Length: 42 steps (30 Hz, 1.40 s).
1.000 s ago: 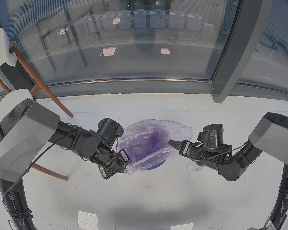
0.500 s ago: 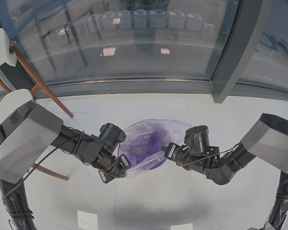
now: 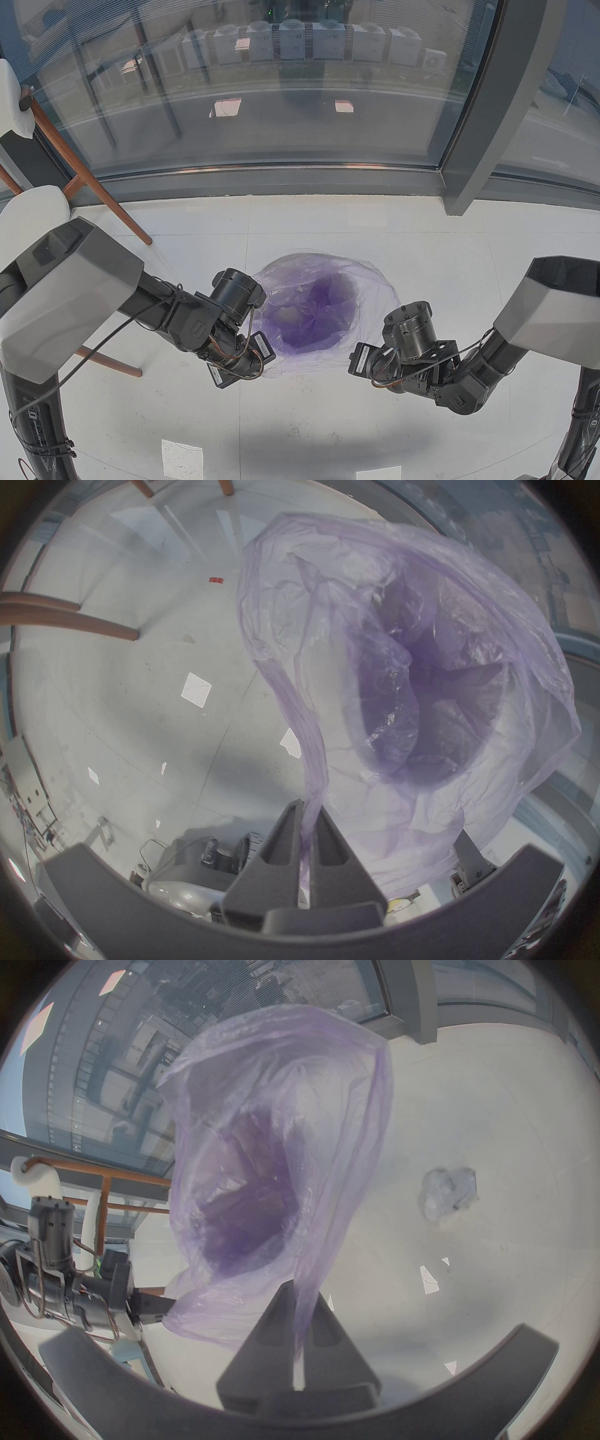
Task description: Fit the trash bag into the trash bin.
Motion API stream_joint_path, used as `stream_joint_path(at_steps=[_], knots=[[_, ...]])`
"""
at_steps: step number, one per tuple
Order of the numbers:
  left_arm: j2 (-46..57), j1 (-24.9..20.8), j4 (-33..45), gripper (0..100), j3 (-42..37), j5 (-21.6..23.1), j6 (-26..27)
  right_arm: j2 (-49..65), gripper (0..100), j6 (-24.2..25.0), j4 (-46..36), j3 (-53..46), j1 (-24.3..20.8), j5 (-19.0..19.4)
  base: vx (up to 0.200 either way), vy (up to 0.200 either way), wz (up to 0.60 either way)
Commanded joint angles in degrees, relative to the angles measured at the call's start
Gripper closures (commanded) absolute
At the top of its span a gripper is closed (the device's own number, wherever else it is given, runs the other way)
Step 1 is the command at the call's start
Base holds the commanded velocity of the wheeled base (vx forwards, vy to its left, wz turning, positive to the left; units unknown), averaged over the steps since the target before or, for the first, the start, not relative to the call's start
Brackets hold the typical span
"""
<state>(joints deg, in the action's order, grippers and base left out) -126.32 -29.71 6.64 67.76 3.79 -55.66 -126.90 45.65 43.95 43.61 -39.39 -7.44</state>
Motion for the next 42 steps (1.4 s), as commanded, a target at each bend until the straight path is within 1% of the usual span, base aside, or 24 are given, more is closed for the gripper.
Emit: stream_joint_path(at_steps=[1, 4, 7, 15, 16, 18, 19, 22, 25, 28, 32, 35, 37, 39, 40, 42], knots=[[-4.0, -1.9, -0.2, 100, 0.2, -2.0, 0.5, -4.1, 100, -0.2, 0.2, 0.3, 0.5, 0.0, 0.000, 0.000, 0.00], [-5.9, -2.1, -0.3, 100, 0.8, -4.1, 1.9, -5.3, 100, -0.3, 0.2, 1.2, 2.0, -0.1, 0.000, 0.000, 0.00], [-6.9, -2.1, -0.3, 100, 1.7, -5.3, 3.5, -5.8, 100, -0.4, 0.2, 2.1, 3.4, -0.2, 0.000, 0.000, 0.00], [-6.9, -1.3, -0.3, 100, 4.8, -5.5, 3.3, -5.9, 100, -0.5, 0.1, 4.8, 5.8, -0.4, 0.000, 0.000, 0.00], [-6.9, -1.3, -0.3, 0, 4.7, -5.3, 3.1, -5.8, 100, -0.5, 0.1, 4.9, 6.1, -0.2, 0.000, 0.000, 0.00], [-6.8, -1.3, -0.3, 0, 4.5, -5.2, 3.1, -5.7, 100, -0.6, 0.2, 4.9, 6.2, 0.0, 0.000, 0.000, 0.00], [-6.7, -1.2, -0.3, 0, 4.3, -5.3, 3.1, -5.7, 0, -0.6, 0.2, 4.7, 6.2, 0.1, 0.000, 0.000, 0.00], [-5.2, -1.4, -0.3, 0, 3.0, -5.4, 2.7, -4.5, 0, -0.5, 0.1, 3.6, 5.7, 0.1, 0.000, 0.000, 0.00], [-0.2, -1.5, -1.5, 0, -0.2, -5.1, 2.6, -1.3, 0, -0.6, 0.1, 1.3, 5.2, 0.1, 0.000, 0.000, 0.00], [6.3, -1.4, -5.5, 0, -4.8, -5.3, 2.6, 3.2, 0, -0.4, 0.0, -1.6, 5.0, 0.3, 0.000, 0.000, 0.00], [16.6, -1.4, -7.3, 0, -13.0, -5.0, 2.8, 10.4, 0, 0.1, 0.2, -6.3, 3.9, 0.4, 0.000, 0.000, 0.00], [24.8, -1.3, -10.4, 0, -17.6, -4.4, 3.8, 16.1, 0, 0.1, 0.0, -7.8, 3.6, 1.5, 0.000, 0.000, 0.00], [29.4, -1.3, -12.5, 0, -18.3, -2.4, 4.3, 18.4, 0, 0.1, -0.5, -6.8, 3.9, 2.6, 0.000, 0.000, 0.00], [30.5, -1.3, -12.6, 0, -18.0, -0.5, 4.8, 18.5, 0, 0.1, -0.5, -5.7, 4.0, 3.0, 0.000, 0.100, 0.00], [30.4, -1.3, -12.4, 0, -17.9, 0.7, 6.2, 18.2, 0, 0.4, -0.5, -5.1, 3.6, 2.9, 0.000, 0.200, 0.00], [30.3, -1.0, -12.4, 0, -17.7, 0.6, 9.5, 17.4, 0, 0.8, -0.5, -5.2, 2.8, 2.8, 0.100, 0.200, 0.00]])
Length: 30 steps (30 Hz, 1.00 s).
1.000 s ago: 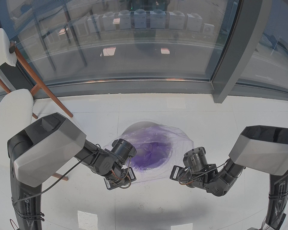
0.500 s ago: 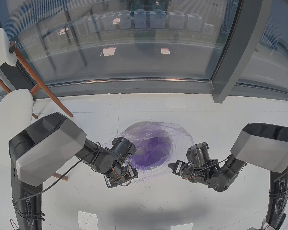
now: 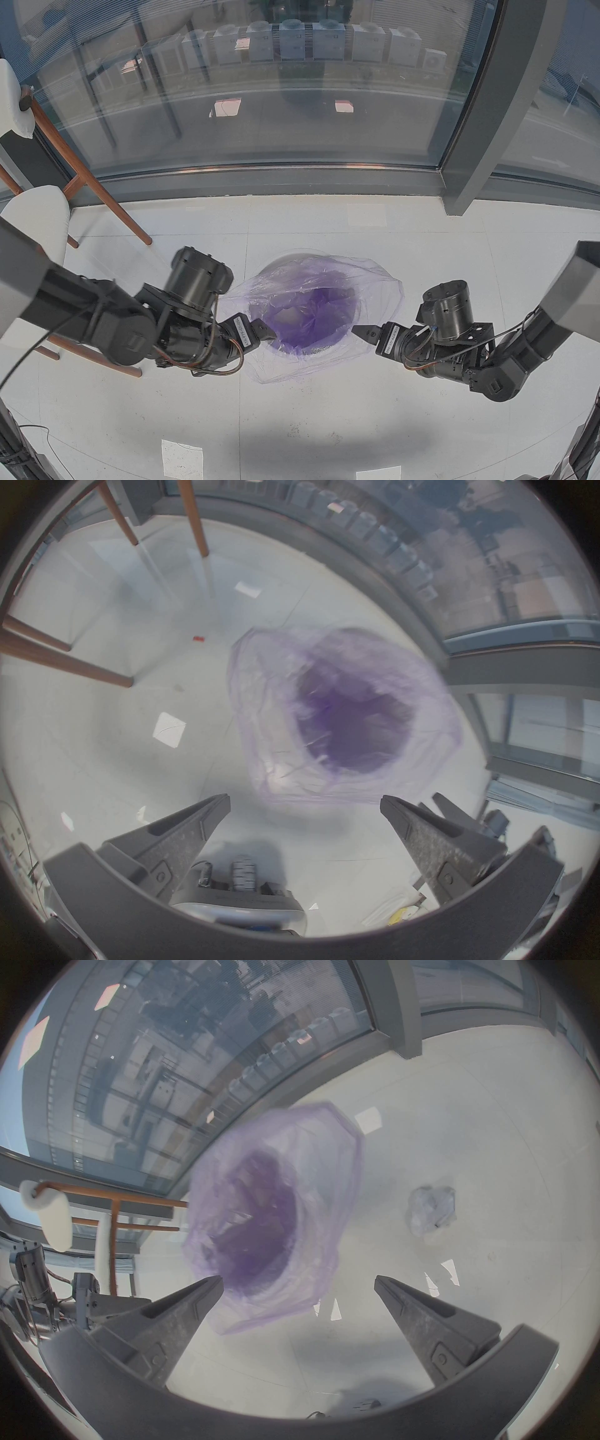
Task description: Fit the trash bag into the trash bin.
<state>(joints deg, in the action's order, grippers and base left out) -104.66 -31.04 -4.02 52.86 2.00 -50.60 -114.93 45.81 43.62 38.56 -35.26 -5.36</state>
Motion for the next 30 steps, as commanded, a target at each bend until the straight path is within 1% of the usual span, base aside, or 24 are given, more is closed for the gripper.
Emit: stream_joint_path(at_steps=[1, 2, 3, 10, 15, 18, 20, 21, 23, 25, 30], knots=[[8.5, 0.7, -1.7, 0, -2.8, 2.3, 5.5, 5.1, 0, 0.8, -0.1, -0.1, -1.8, 0.6, 0.200, 0.200, 0.00], [8.0, 1.7, -1.7, 0, -2.1, 2.3, 7.6, 4.6, 0, 0.8, -0.1, 0.0, -2.4, 0.6, 0.200, 0.200, 0.00], [7.6, 1.9, -1.6, 0, -1.8, 2.3, 8.1, 4.5, 0, 0.9, -0.1, 0.2, -2.6, 0.6, 0.200, 0.200, 0.00], [4.7, 2.1, -1.9, 0, -1.6, 2.3, 8.0, 1.3, 0, 0.9, 0.1, 2.9, -3.0, 0.5, 0.200, 0.200, 0.00], [1.6, 1.6, -4.4, 0, -0.7, 2.2, 2.8, -1.3, 0, 3.1, 0.4, 3.7, -2.4, 0.4, 0.200, 0.200, 0.00], [-1.6, 0.0, -10.4, 0, -1.0, 0.8, -0.6, -2.4, 0, 3.4, 0.4, 3.8, -2.3, 0.2, 0.000, 0.000, 0.00], [-1.6, -0.6, -13.6, 0, -1.5, 0.9, -2.0, -2.4, 0, 3.4, 0.4, 3.6, -2.5, 0.1, 0.000, 0.000, 0.00], [-1.6, -0.6, -15.0, 0, -1.6, 1.3, -3.0, -2.3, 0, 3.4, 0.4, 3.5, -2.6, 0.1, 0.000, -0.200, 0.00], [-1.8, -0.6, -15.8, 0, -1.5, 1.5, -3.4, -2.3, 0, 3.4, 0.4, 3.4, -2.6, 0.1, 0.000, -0.200, 0.00], [-2.0, -0.6, -18.1, 0, -1.2, 2.4, -4.0, -2.2, 0, 3.4, 0.4, 3.2, -2.6, 0.1, 0.000, -0.200, 0.00], [-2.1, -0.6, -18.7, 0, -1.6, 2.4, -3.7, -2.0, 0, 3.4, 0.2, 3.1, -2.9, -0.1, 0.000, -0.200, 0.00]])
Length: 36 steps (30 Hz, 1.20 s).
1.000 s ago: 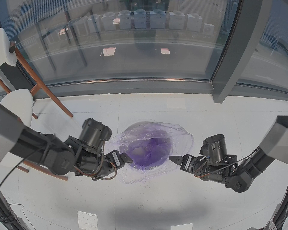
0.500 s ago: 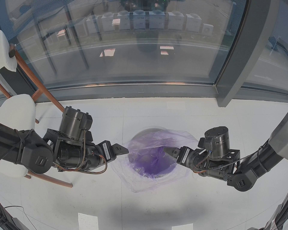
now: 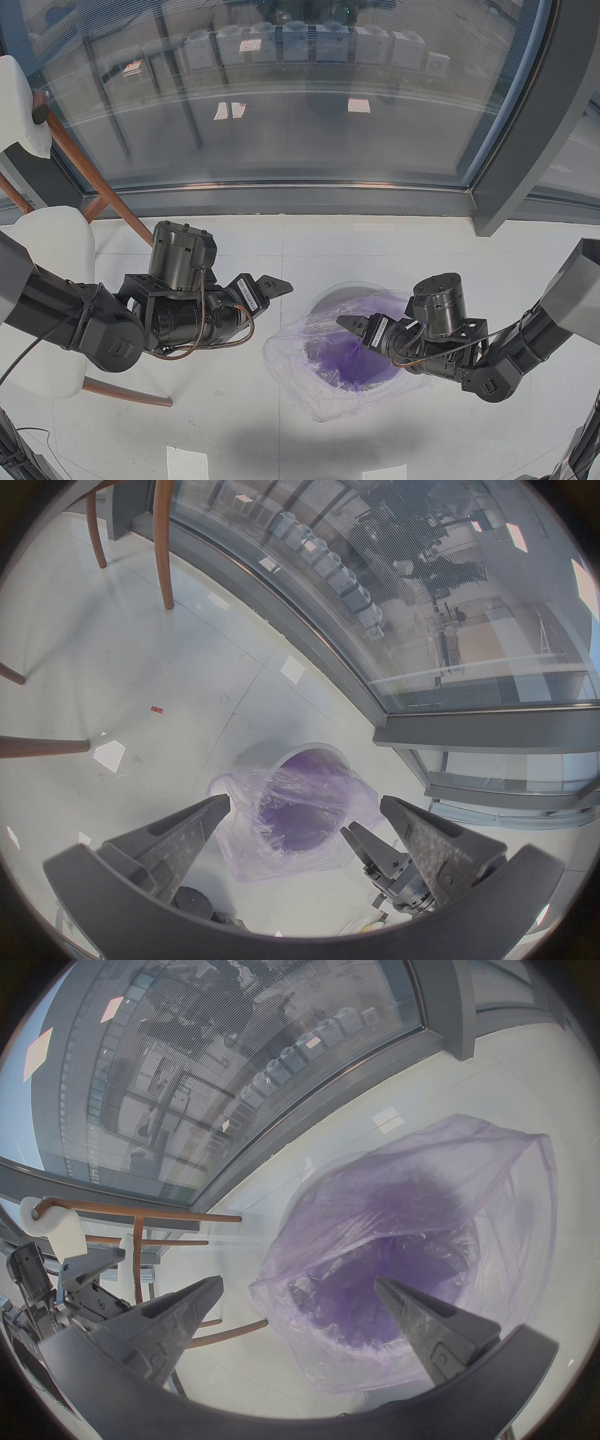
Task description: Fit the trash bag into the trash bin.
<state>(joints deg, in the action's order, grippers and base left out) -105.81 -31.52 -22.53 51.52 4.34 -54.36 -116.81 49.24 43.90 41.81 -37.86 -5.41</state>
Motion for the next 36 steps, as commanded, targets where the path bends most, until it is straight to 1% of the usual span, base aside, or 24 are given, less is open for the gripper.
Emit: stream_joint_path(at_steps=[1, 5, 8, 10, 12, 13, 14, 18, 22, 24, 27, 30, 31, 32, 33, 34, 35, 36], knots=[[-1.0, -0.1, -0.1, 0, -0.3, 0.1, 0.1, -0.2, 0, 0.0, -0.2, -0.2, -0.3, 0.0, 0.000, -0.200, 0.00], [-1.0, 0.0, -0.1, 0, -0.4, 0.1, 0.2, -0.4, 0, 0.0, -0.2, -0.7, -0.3, 0.0, 0.000, -0.200, 0.00], [-1.1, -0.2, 0.1, 0, 0.1, -1.2, 0.5, -0.6, 0, 0.0, 0.0, -0.7, -0.4, 0.0, 0.000, -0.200, 0.00], [-1.4, -1.6, 0.5, 0, -0.5, -3.3, 0.5, -0.7, 0, 0.0, -0.1, -0.7, -0.5, 0.0, 0.000, 0.000, 0.00], [-1.8, -3.5, 0.2, 0, -2.4, -7.0, 0.2, -0.7, 0, 0.0, -0.2, -0.7, -1.1, 0.0, 0.000, 0.000, 0.00], [-2.2, -3.5, -0.2, 0, -3.9, -8.6, 0.7, -0.8, 0, 0.0, -0.2, -0.7, -1.1, 0.0, 0.000, 0.000, 0.00], [-2.3, -3.5, -0.2, 0, -4.6, -9.3, 0.7, -0.8, 0, 0.0, -0.2, -0.7, -1.1, 0.0, 0.000, 0.000, 0.00], [-1.6, -3.5, -0.3, 0, -4.2, -9.1, 1.8, -0.8, 0, 0.0, -0.2, -0.7, -1.2, 0.0, 0.000, 0.000, 0.00], [-2.0, -3.1, -0.4, 0, -3.4, -9.2, 5.1, -0.7, 0, 0.1, -0.3, -0.9, -1.7, 0.0, 0.200, 0.000, 0.00], [-2.2, -3.3, -0.9, 0, -3.3, -9.3, 5.3, -0.7, 0, 0.1, -0.3, -0.9, -1.8, 0.0, 0.200, 0.000, 0.00], [-2.6, -4.9, -4.4, 0, -4.1, -9.9, 4.2, -0.7, 0, 0.1, -0.3, -1.2, -1.7, 0.0, 0.200, 0.067, 0.00], [-2.4, -7.1, -8.6, 0, -8.5, -10.1, 3.6, -0.8, 0, 0.1, -0.3, -1.2, -1.7, 0.0, 0.200, 0.200, 0.00], [-2.4, -7.4, -11.4, 0, -10.6, -9.9, 3.7, -0.8, 0, 0.1, -0.3, -1.2, -1.7, 0.0, 0.200, 0.200, 0.00], [-2.4, -7.5, -11.9, 0, -11.2, -9.8, 3.6, -0.9, 0, 0.1, -0.3, -1.2, -1.7, 0.0, 0.200, 0.200, 0.00], [-2.6, -8.3, -14.9, 0, -13.1, -9.9, 3.4, -1.1, 0, 0.1, -0.1, -1.1, -1.7, 0.0, 0.200, 0.200, 0.00], [-2.7, -8.8, -16.2, 0, -14.0, -10.1, 3.3, -1.4, 0, 0.2, 0.0, -1.1, -1.7, 0.0, 0.200, 0.200, 0.00], [-2.9, -9.0, -16.6, 0, -14.3, -10.1, 3.1, -1.5, 0, 0.2, 0.0, -1.1, -1.7, 0.0, 0.200, 0.200, 0.00], [-4.0, -9.7, -17.7, 0, -15.0, -10.2, 0.7, -2.1, 0, 0.3, 0.1, -0.7, -1.7, 0.0, 0.000, 0.000, 0.00]])
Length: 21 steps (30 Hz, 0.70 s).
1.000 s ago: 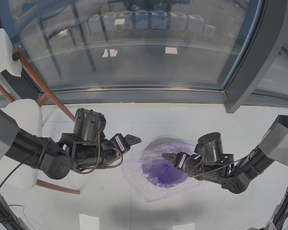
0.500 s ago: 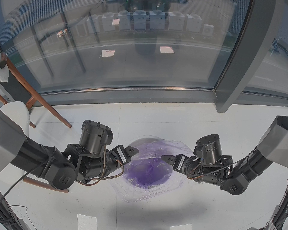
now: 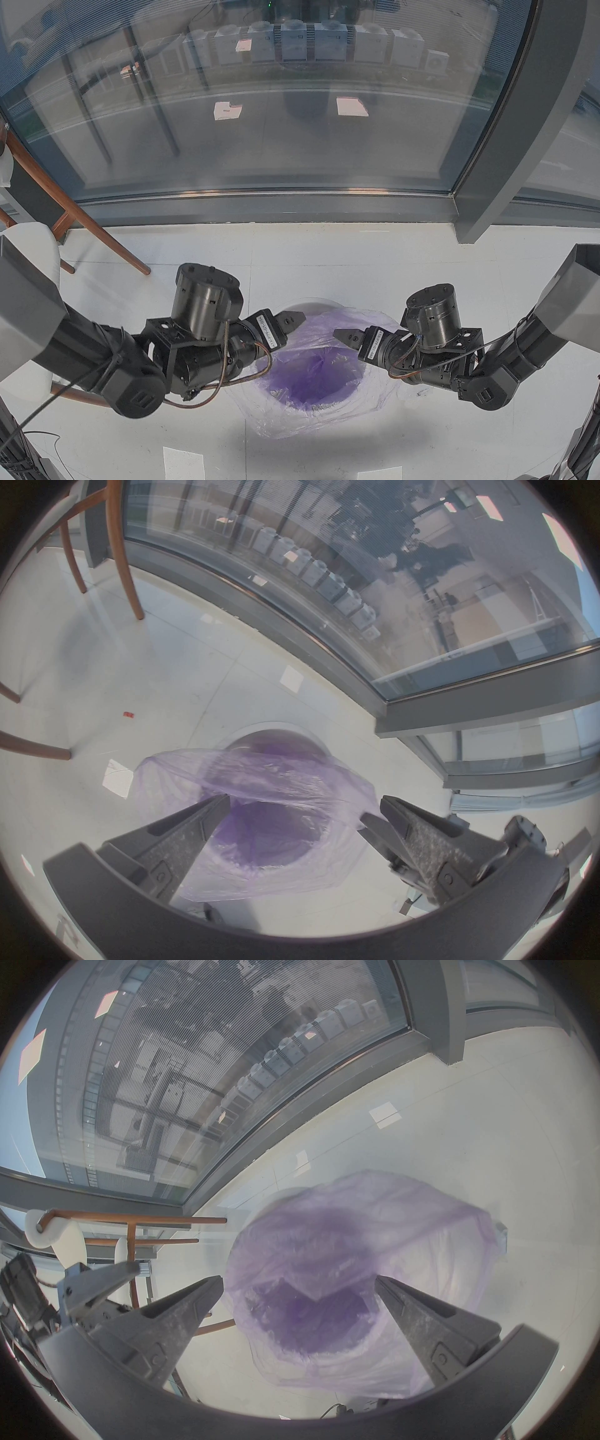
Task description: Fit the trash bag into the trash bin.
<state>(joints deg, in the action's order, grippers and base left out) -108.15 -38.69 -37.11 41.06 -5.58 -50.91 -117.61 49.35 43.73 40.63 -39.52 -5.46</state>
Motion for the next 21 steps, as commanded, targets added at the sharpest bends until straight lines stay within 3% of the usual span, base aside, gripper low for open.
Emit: stream_joint_path(at_steps=[1, 5, 9, 13, 15, 18, 19, 20, 21], knots=[[-1.8, -2.8, -3.1, 0, -4.6, -0.3, -5.2, -1.6, 0, 0.2, 0.3, 0.6, 0.0, 0.1, 0.000, 0.000, 0.00], [-2.1, -5.2, -2.7, 0, -5.2, -0.2, -14.6, -2.8, 0, 0.2, 0.4, 0.9, -0.5, 0.1, 0.000, 0.000, 0.00], [-3.0, -6.6, -2.8, 0, -6.9, 0.0, -15.7, -3.1, 0, 0.3, 0.4, 2.1, -0.5, 0.0, 0.000, 0.000, 0.00], [-5.1, -14.3, -3.8, 0, -7.2, -0.7, -18.3, -2.6, 0, 0.6, 0.4, 1.3, -0.6, 0.0, 0.000, 0.000, 0.00], [-5.2, -15.8, -5.5, 0, -7.4, -1.0, -19.9, -2.3, 0, 1.2, 0.3, 0.6, -0.5, -0.1, 0.000, 0.000, 0.00], [-5.6, -16.4, -9.8, 0, -8.5, -2.9, -21.3, -1.9, 0, 1.4, 0.1, 0.4, 0.0, -0.1, 0.000, 0.000, 0.00], [-7.1, -16.6, -17.5, 0, -9.9, -5.7, -21.3, -1.7, 0, 1.4, 0.0, 0.3, 0.2, -0.1, 0.000, 0.000, 0.00], [-7.1, -16.6, -17.5, 0, -9.9, -5.7, -21.3, -1.7, 0, 1.4, 0.0, 0.3, 0.2, -0.1, 0.000, 0.000, 0.00], [-10.7, -16.9, -27.4, 0, -10.5, -9.0, -21.7, -1.2, 0, 1.4, 0.0, -0.1, 0.5, -0.1, 0.000, 0.000, 0.00]])
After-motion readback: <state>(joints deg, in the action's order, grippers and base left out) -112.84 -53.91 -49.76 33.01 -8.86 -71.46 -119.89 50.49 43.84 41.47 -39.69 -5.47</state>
